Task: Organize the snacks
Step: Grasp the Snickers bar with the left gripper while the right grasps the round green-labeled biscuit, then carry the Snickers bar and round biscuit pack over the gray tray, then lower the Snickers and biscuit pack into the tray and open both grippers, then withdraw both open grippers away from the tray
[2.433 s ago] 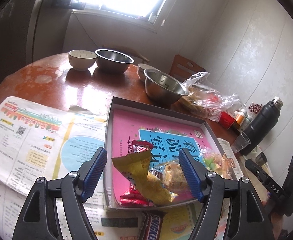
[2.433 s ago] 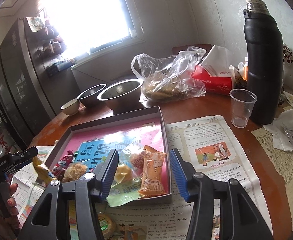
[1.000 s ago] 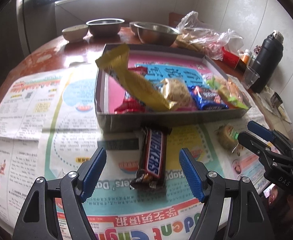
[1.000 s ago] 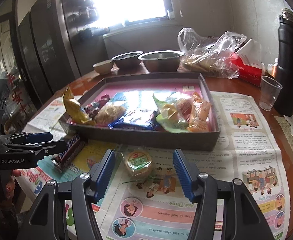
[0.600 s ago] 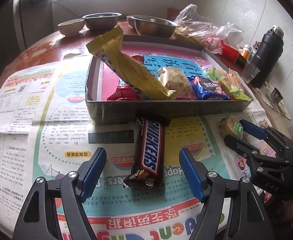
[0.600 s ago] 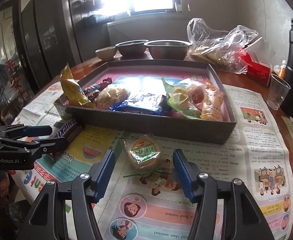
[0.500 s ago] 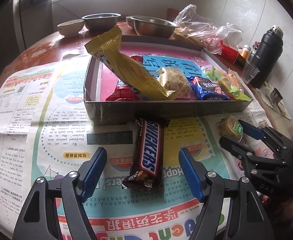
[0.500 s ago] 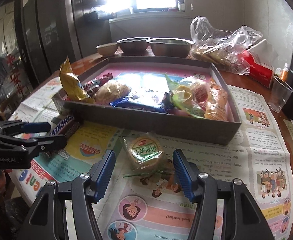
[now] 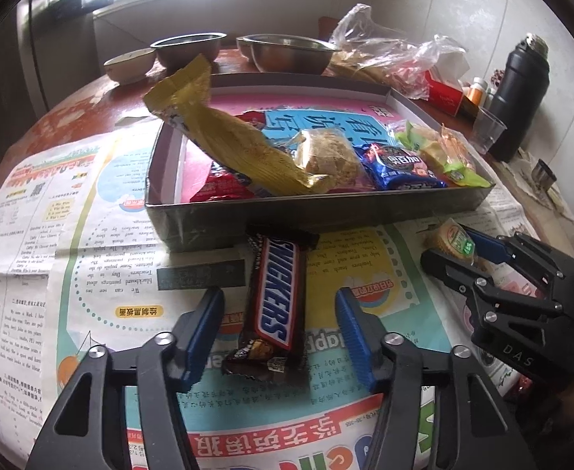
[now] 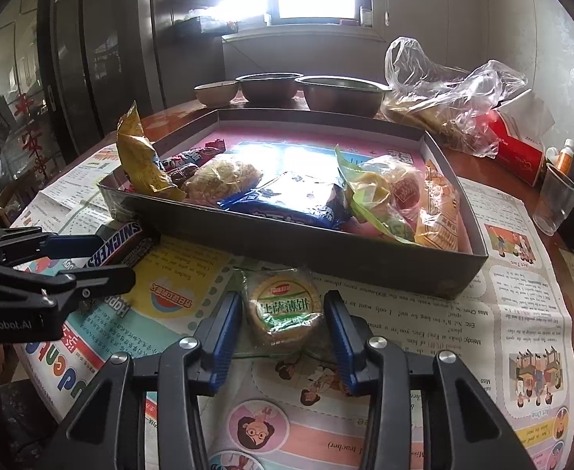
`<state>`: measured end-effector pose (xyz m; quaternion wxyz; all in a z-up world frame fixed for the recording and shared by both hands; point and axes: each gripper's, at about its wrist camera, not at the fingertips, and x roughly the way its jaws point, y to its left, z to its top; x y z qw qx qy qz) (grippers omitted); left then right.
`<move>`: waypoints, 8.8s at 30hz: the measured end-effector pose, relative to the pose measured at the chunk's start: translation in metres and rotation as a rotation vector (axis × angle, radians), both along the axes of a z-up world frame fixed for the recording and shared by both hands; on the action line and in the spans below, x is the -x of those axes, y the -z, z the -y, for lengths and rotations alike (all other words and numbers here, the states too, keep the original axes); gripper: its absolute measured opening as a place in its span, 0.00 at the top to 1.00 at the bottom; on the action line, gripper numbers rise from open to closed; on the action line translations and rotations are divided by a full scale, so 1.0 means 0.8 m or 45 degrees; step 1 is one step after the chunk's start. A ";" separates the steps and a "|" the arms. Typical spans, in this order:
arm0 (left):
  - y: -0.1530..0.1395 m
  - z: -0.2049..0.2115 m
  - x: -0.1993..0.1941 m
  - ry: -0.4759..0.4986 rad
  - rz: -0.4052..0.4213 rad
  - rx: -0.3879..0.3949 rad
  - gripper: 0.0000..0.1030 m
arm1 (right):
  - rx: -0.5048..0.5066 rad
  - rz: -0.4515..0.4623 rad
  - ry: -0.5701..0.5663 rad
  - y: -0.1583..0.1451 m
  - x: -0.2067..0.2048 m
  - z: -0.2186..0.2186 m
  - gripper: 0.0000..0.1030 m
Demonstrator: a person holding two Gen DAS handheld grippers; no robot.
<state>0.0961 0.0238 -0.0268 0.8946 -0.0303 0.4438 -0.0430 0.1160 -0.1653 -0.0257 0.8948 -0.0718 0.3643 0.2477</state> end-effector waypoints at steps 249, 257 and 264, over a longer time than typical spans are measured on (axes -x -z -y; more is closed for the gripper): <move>-0.074 -0.002 -0.062 0.045 0.217 0.149 0.23 | -0.232 -0.001 0.379 -0.058 -0.101 0.063 0.48; -0.075 0.001 -0.057 0.012 0.220 0.100 0.19 | -0.243 0.056 0.370 -0.075 -0.091 0.065 0.36; -0.079 0.002 -0.048 -0.022 0.223 0.073 0.19 | -0.250 0.094 0.383 -0.084 -0.080 0.072 0.28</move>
